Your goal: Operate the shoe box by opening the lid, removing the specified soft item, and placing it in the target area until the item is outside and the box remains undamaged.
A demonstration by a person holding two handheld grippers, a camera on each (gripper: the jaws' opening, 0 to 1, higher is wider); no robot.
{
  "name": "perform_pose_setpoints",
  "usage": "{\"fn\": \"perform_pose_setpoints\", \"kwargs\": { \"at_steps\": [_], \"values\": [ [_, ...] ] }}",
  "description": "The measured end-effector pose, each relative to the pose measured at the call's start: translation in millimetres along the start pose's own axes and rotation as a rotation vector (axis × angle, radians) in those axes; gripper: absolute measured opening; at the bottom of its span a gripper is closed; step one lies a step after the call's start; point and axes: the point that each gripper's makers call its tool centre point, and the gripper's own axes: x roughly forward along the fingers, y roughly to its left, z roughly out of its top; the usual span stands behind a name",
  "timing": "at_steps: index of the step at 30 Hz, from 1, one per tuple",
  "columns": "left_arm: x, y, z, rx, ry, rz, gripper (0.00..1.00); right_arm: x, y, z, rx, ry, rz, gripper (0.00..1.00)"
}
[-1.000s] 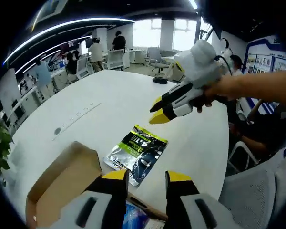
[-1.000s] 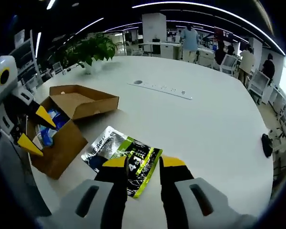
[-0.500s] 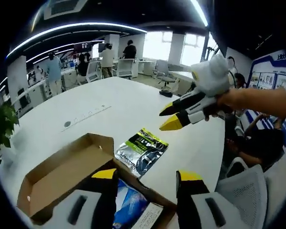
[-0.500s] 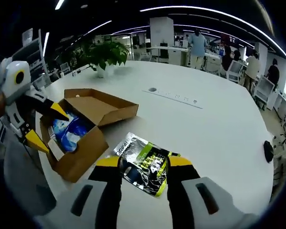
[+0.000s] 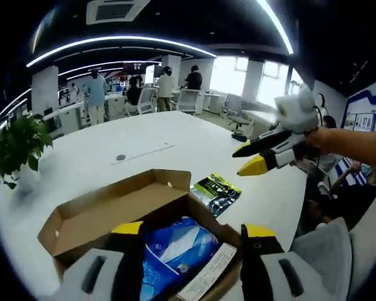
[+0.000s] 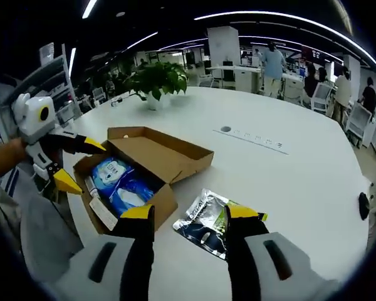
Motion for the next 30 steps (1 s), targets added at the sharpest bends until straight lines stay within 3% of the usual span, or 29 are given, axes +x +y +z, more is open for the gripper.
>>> {"fn": "perform_pose_setpoints", "kwargs": {
  "at_steps": [20, 30],
  "values": [
    [-62, 60.6, -47.9, -0.053, 0.005, 0.115, 0.75, 36, 67, 19.0, -0.045, 0.006, 0.121, 0.41],
    [-81, 79.1, -62.7, -0.086, -0.005, 0.151, 0.77, 61, 92, 9.7, -0.045, 0.042, 0.169, 0.39]
  ]
}}
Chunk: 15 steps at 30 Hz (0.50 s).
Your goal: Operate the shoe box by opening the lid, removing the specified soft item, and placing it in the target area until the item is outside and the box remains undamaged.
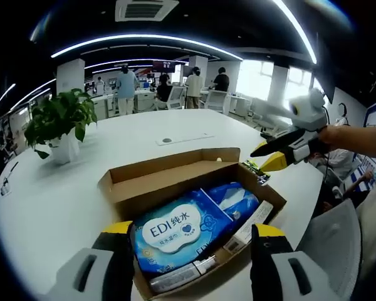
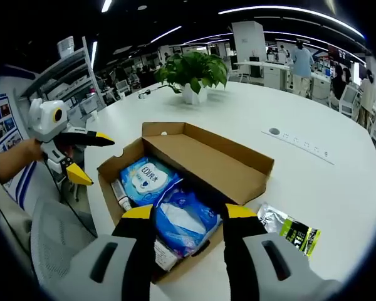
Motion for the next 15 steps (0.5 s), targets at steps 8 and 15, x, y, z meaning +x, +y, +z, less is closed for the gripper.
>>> {"fn": "perform_pose_setpoints", "kwargs": {
  "at_steps": [8, 15],
  "values": [
    [-5, 4.2, -12.6, -0.005, 0.003, 0.005, 0.82, 31, 16, -8.7, -0.005, 0.042, 0.042, 0.37],
    [-8, 5.8, -17.0, -0.014, -0.007, 0.003, 0.87, 55, 25, -12.4, -0.012, 0.07, 0.064, 0.31]
  ]
}}
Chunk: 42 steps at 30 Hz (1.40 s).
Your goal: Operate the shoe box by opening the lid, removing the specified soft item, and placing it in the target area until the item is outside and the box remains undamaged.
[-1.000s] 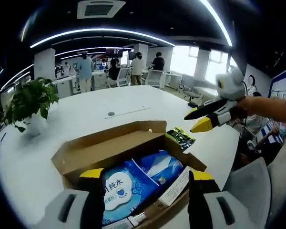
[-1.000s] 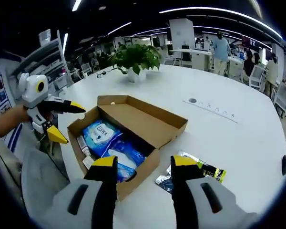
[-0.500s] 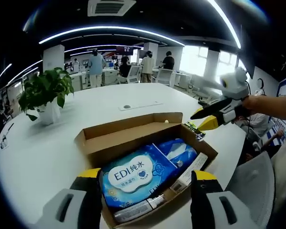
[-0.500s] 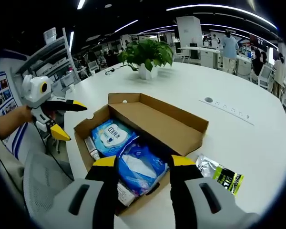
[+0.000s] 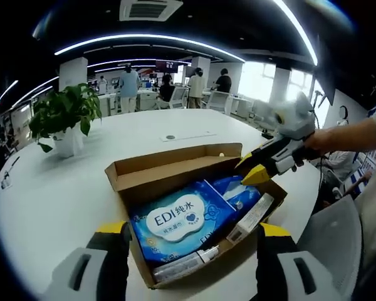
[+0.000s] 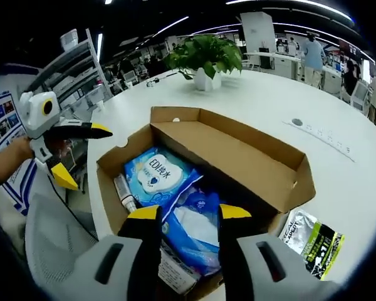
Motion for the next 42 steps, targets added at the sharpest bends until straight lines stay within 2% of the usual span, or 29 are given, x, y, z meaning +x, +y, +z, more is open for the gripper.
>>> {"fn": "perform_pose_setpoints", "kwargs": {
  "at_steps": [9, 13, 20, 23, 30, 42],
  "values": [
    [-4, 2.9, -2.8, 0.003, -0.035, -0.007, 0.96, 31, 6, 1.4, 0.011, 0.051, 0.025, 0.26],
    [-5, 0.8, -5.5, 0.005, -0.026, -0.015, 0.99, 45, 4, -4.5, 0.079, 0.105, 0.017, 0.21],
    [-9, -2.0, -9.7, -0.006, -0.025, -0.018, 1.0, 59, 7, -6.0, 0.132, 0.145, 0.022, 0.11],
    [-10, -1.7, -12.4, -0.007, -0.018, -0.01, 1.0, 63, 12, -3.3, 0.162, 0.138, 0.028, 0.04],
    [-13, 1.8, -19.8, -0.02, -0.002, 0.016, 0.98, 60, 13, -1.3, 0.178, 0.127, 0.003, 0.0],
    [-12, 0.9, -23.2, -0.031, 0.024, 0.034, 0.91, 36, 24, 13.2, 0.253, 0.007, -0.018, 0.0]
  ]
}}
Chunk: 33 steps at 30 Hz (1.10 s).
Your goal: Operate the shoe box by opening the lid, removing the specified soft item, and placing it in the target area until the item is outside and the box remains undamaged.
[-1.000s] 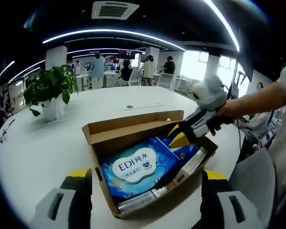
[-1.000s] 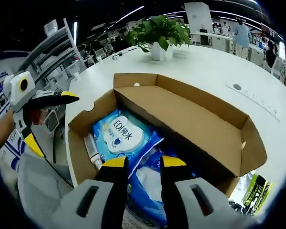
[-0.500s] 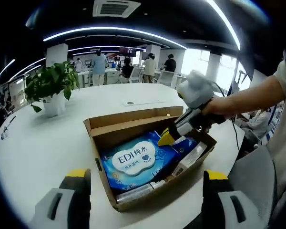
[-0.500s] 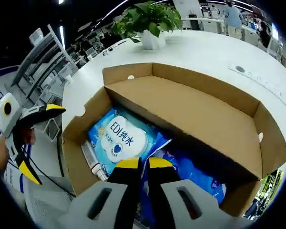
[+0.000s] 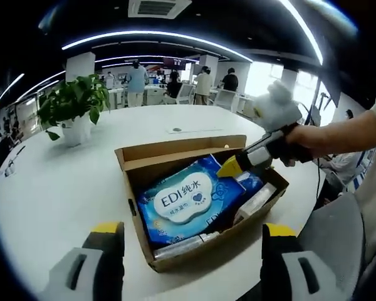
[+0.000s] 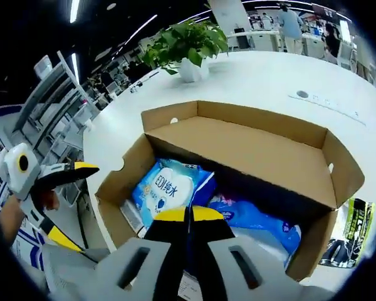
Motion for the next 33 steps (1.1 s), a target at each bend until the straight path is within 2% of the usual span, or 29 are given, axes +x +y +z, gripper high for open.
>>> {"fn": "perform_pose_setpoints", "kwargs": {
  "at_steps": [4, 16, 19, 21, 25, 33],
  "values": [
    [4, 0.4, 1.7, 0.014, 0.014, 0.002, 0.88, -10, 0, -0.4, 0.009, -0.025, 0.0, 0.0],
    [16, -2.0, 6.2, 0.04, 0.044, -0.005, 0.78, -39, -19, -6.8, 0.058, -0.055, -0.012, 0.0],
    [19, -0.4, 7.8, 0.048, 0.048, -0.002, 0.72, -45, -21, -7.5, 0.068, -0.063, -0.01, 0.0],
    [21, 4.0, 10.1, 0.032, 0.045, 0.018, 0.69, -49, -20, -8.7, 0.073, -0.064, -0.007, 0.0],
    [26, 8.5, 13.3, 0.007, 0.048, 0.019, 0.61, -55, -19, -10.9, 0.073, -0.069, -0.004, 0.0],
    [36, 7.4, 10.8, 0.032, 0.103, 0.002, 0.53, -63, -24, -17.9, 0.076, -0.06, -0.001, 0.0]
  ]
}}
